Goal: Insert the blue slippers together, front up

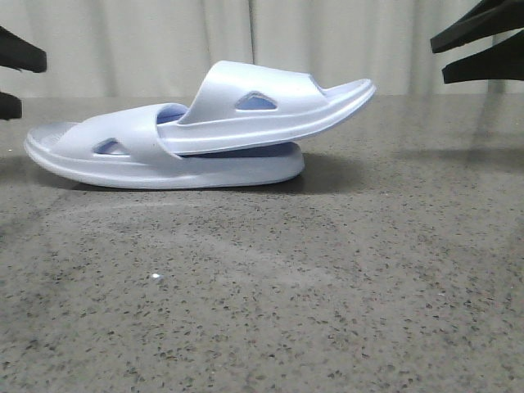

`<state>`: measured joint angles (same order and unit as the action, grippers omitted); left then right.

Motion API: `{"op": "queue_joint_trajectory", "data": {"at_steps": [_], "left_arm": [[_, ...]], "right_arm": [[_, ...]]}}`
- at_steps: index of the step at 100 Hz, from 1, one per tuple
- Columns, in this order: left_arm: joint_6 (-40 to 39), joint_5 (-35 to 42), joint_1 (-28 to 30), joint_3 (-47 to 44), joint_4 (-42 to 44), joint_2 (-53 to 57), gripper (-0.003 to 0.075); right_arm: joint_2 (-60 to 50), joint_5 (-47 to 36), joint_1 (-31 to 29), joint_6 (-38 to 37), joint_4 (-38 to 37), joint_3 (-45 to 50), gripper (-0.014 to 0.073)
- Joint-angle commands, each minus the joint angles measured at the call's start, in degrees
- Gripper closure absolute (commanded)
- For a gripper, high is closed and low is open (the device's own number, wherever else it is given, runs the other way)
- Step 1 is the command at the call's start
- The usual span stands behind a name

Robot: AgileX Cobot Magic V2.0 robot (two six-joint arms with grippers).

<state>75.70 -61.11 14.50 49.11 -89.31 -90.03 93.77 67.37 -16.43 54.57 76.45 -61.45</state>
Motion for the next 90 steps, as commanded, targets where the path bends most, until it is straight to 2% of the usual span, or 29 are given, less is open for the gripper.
{"op": "queue_joint_trajectory", "data": {"at_steps": [1, 9, 19, 26, 37, 48, 64, 76, 90], "left_arm": [[0.5, -6.0, 2.3, 3.6, -1.5, 3.7, 0.0384], [0.3, -6.0, 3.8, 4.9, -0.5, 6.5, 0.0515], [0.7, -4.5, 4.0, 5.5, 0.1, 11.0, 0.0704], [1.5, -0.4, 3.1, 5.5, 0.9, 15.1, 0.0705], [1.5, 11.6, 0.0, 5.5, 5.8, 22.2, 0.0705], [1.5, 23.3, -5.4, 4.9, 10.9, 28.4, 0.0705], [1.5, 34.8, -13.4, 1.7, 14.0, 35.1, 0.0705], [1.5, 40.7, -17.1, -2.0, 15.9, 40.0, 0.0705], [1.6, 38.4, -17.4, -8.9, 10.1, 44.6, 0.0705]], "right_arm": [[-4.2, 7.7, -1.6, 0.2, 2.1, -1.6, 0.0563], [-5.9, 7.6, -2.3, 0.2, 2.1, -1.6, 0.0697], [-8.6, 5.9, -2.3, 0.2, 1.9, -1.6, 0.0677], [-10.7, 3.8, -1.7, 0.3, 1.2, -1.4, 0.0673], [-15.7, -4.1, 1.0, 0.4, -4.5, -1.3, 0.0673], [-21.9, -15.0, 6.1, 0.7, -6.9, 0.4, 0.0673], [-30.0, -30.2, 14.8, 2.0, -9.7, 6.4, 0.0673], [-36.2, -40.1, 20.3, 2.9, -11.2, 13.2, 0.0673], [-45.0, -51.7, 24.9, 4.1, -11.2, 23.4, 0.0673]]}}
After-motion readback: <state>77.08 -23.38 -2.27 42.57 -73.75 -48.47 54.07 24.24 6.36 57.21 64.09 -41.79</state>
